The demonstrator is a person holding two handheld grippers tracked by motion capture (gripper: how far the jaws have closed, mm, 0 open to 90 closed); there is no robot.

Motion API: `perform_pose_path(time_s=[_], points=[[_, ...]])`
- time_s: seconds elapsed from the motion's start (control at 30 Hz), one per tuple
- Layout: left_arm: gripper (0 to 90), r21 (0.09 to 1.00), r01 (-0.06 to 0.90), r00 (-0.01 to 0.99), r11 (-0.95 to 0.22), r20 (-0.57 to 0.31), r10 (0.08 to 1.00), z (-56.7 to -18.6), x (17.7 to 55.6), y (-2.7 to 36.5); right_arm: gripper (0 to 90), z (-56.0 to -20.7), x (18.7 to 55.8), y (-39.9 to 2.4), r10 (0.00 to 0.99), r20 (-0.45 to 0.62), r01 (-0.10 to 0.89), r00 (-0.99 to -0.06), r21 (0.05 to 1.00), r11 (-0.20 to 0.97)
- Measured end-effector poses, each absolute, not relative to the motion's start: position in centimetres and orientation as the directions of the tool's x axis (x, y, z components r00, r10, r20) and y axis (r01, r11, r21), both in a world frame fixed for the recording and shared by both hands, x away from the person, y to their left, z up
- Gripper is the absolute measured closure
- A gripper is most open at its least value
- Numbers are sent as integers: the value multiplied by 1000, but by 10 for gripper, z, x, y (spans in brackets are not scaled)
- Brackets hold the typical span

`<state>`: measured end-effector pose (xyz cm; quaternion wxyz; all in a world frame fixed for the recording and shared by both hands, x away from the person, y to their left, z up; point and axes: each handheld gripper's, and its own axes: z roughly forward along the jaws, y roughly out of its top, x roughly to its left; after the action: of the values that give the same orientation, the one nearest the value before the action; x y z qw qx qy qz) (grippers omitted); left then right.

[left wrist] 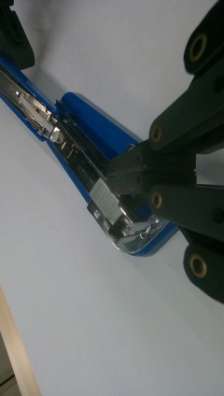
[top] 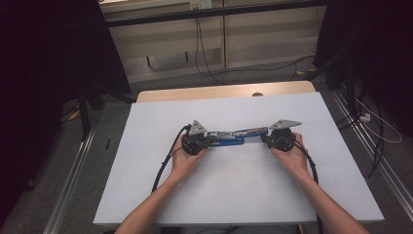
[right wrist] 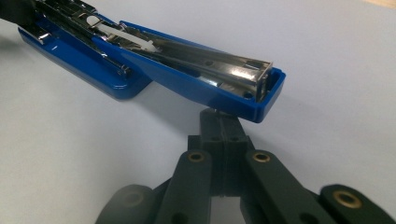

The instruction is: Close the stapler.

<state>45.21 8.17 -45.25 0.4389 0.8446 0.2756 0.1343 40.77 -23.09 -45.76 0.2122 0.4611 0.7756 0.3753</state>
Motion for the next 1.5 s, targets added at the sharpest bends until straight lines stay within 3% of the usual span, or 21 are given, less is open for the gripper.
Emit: perform_pose_path(time_s=[1.5], points=[[900, 817, 359, 806, -451, -28, 591, -453, 451, 81, 900, -453, 405, -225, 858, 50, 496, -512, 832, 248]])
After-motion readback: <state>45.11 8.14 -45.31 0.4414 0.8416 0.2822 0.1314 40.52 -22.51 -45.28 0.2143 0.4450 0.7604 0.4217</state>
